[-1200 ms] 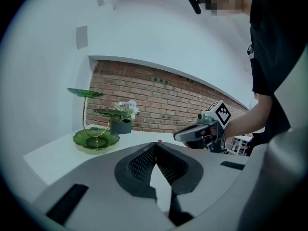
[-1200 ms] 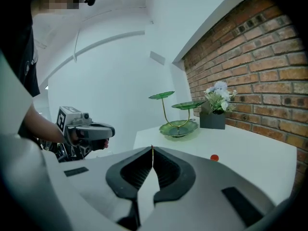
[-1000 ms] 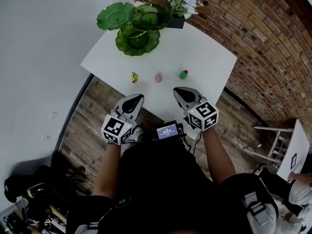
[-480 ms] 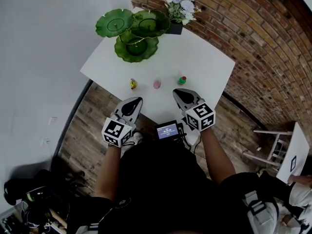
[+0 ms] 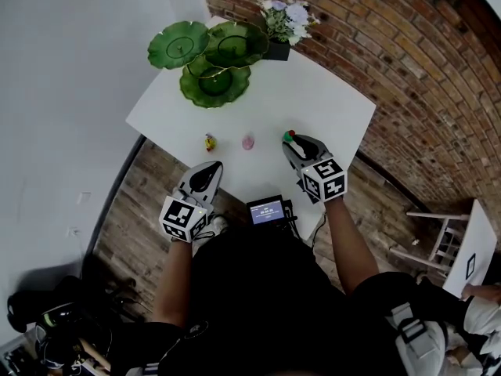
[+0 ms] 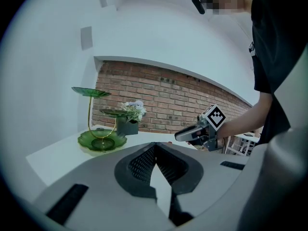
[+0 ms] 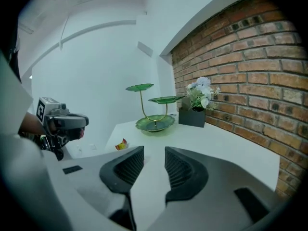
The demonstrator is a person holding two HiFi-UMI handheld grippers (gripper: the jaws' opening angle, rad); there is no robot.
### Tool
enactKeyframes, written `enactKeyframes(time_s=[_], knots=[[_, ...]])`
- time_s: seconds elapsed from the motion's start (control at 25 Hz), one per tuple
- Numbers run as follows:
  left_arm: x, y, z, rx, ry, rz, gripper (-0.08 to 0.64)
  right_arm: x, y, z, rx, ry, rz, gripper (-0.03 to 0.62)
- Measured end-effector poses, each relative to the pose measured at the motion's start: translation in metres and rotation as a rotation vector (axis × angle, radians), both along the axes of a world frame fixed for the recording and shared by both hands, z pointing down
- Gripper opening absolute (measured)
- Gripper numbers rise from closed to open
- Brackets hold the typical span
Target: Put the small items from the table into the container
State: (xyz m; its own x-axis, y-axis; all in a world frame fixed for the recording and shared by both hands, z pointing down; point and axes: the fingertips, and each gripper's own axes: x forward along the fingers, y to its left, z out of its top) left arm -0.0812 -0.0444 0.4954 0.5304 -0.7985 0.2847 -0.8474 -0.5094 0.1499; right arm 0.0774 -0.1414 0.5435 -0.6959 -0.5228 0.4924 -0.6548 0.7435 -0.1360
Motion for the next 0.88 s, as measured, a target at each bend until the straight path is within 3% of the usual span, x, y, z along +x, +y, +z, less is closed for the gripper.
enactKeyframes(time_s=[0.2,0.68,0.76,0.88], knots=[[0.001,-0.003,0.002,-0.01,-0.002,-0.015,0.009,0.012,-0.02,0.013,0.006,0.057,0.024,0.176],[0.0,0.0,0.013,-0.047,-0.029,-0.043,0.009,0.01,-0.037,0.056,-0.051,0.145,-0.027,0.174],[-0.001,0.001,0.014,-0.05,-0.032,-0.046,0.009,0.009,-0.037,0.059,-0.048,0.154,-0.031,0.168],[-0.002,0.0,0.012,-0.048,-0.031,-0.052,0.009,0.009,-0.039,0.06,-0.025,0.17,-0.03,0.103]])
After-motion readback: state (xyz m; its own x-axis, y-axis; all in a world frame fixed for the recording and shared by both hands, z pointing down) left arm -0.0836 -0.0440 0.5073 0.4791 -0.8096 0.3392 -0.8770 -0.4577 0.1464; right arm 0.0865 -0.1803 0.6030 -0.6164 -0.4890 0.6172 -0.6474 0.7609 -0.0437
